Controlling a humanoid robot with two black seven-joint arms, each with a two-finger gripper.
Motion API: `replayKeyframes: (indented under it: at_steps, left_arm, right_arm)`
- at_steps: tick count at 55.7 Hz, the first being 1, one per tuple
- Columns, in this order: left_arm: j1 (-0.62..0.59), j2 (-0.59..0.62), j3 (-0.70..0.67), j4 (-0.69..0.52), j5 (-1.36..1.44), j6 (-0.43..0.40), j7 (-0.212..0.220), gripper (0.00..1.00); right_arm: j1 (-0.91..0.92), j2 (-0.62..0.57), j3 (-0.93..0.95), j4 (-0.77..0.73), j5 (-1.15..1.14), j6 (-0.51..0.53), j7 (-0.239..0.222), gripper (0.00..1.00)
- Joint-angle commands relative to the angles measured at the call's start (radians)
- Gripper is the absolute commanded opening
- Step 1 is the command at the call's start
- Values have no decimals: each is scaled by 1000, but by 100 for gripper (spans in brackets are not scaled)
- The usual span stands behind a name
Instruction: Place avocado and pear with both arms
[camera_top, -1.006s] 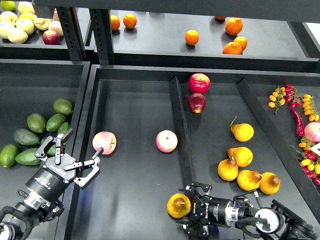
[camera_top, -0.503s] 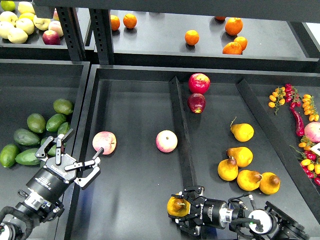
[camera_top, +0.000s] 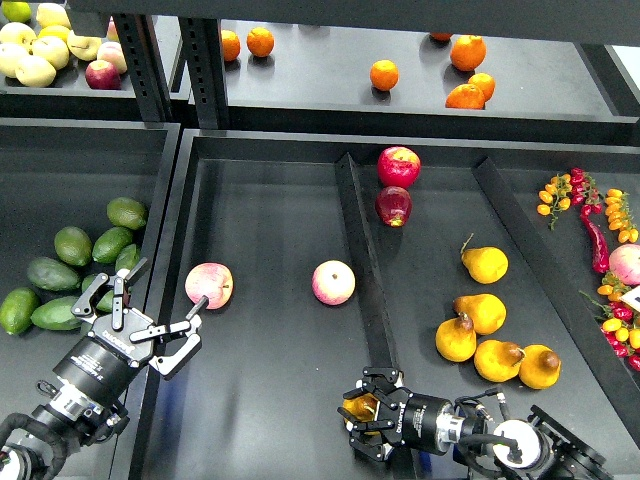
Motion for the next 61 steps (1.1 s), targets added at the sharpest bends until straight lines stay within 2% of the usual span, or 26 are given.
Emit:
replayKeyframes:
  at_steps: [1,30,32,35,36,39,46,61]
  left_arm:
    - [2,0,0,0,0,0,0,99]
    - [16,0,3,-1,0,0,0,99]
    - [16,0,3,-1,0,0,0,99]
    - [16,0,5,-1,0,0,0,99]
    - [16,0,5,-1,0,0,0,99]
    - [16,0,5,0,0,0,0,99]
    - [16,0,5,-1,0,0,0,99]
    - [17,0,6,0,0,0,0,99]
  right_arm:
    - [1,-1,5,28,31,0,0,21]
    - [15,-35,21,77,132,0,0,21]
    - [14,-47,16,77,135,0,0,25]
    - [10,-54,15,77,132,0,0,54]
    - [9,-55,13,76,126,0,0,68]
    - [13,-69,-1,76,115,0,0,82]
    - [15,-89,-24,77,115,0,0,98]
    - [12,-109,-48,77,134,0,0,99]
